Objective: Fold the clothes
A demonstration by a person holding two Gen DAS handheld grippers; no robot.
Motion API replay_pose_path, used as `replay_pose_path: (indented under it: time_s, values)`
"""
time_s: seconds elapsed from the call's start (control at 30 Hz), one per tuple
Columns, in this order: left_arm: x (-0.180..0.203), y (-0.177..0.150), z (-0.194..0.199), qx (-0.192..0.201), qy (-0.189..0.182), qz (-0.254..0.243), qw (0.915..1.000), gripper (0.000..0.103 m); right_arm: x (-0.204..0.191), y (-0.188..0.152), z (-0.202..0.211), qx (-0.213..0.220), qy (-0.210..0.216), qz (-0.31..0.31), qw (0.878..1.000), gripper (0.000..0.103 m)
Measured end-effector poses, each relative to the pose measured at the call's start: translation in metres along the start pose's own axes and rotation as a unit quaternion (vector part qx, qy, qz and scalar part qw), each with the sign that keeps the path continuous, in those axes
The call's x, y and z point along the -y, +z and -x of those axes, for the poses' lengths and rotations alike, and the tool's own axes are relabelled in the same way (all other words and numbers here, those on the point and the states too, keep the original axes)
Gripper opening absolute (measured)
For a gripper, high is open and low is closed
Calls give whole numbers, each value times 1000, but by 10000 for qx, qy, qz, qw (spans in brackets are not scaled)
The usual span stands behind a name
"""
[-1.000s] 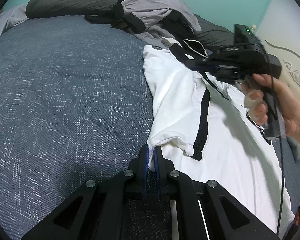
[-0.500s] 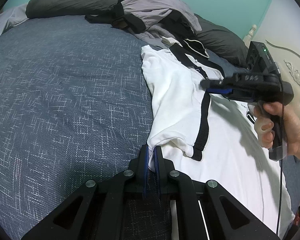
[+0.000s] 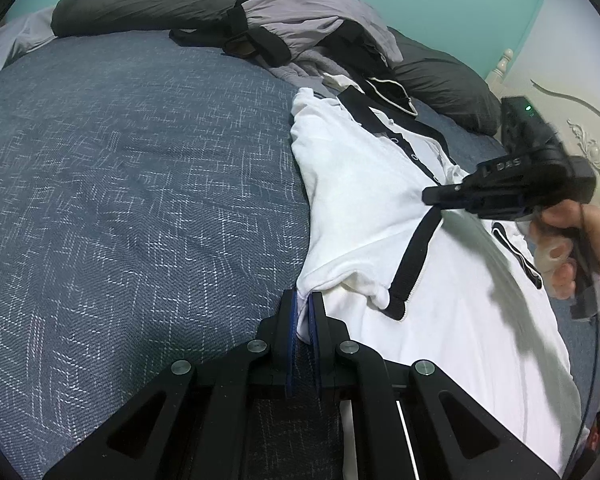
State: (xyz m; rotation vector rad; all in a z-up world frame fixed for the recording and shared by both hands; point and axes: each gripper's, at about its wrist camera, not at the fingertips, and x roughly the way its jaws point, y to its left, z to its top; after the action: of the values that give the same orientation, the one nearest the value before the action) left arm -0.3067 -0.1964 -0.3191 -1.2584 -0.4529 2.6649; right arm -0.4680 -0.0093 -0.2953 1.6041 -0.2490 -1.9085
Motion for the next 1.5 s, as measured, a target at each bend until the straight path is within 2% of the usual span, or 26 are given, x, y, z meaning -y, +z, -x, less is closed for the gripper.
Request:
replay_pose_path:
  time_s: [0.2,0.4,0.57,0.63,0.67,0.73,1.0,1.27,1.5]
  values:
    - [-1,2,4,15,-25,12,10000,6,6,-1,-7,105,145,35,9998,5]
    - [-9,11,30,285,-169,230,9992,6,4,0,-1,119,271,162,9994,8]
    - [-20,16,42,397,-361,500,9973,6,-4,3,8,118,110,405,9990,9]
    - [-17,16,36,328,-366,464,9977,6,-9,5,17,250,12,475,9986,15]
    - [-15,15,32,287,-362,448,9979,6,-12,8,21,312,-24,507,9982,22]
    - [-12,12,23,203,-374,434,9982,6,-21,16,25,417,-24,557,9976,28]
    - [-8,3,4,3,-290,431,9986,6,-78,70,-1,300,-189,873,9956,28]
    - [-10,-2,3,-28,-233,434,9988,6,-126,106,-47,-6,-714,1084,9915,28]
    - [-10,-3,5,-29,-236,451,9987,6,-149,113,-75,-351,-1285,1338,9820,28]
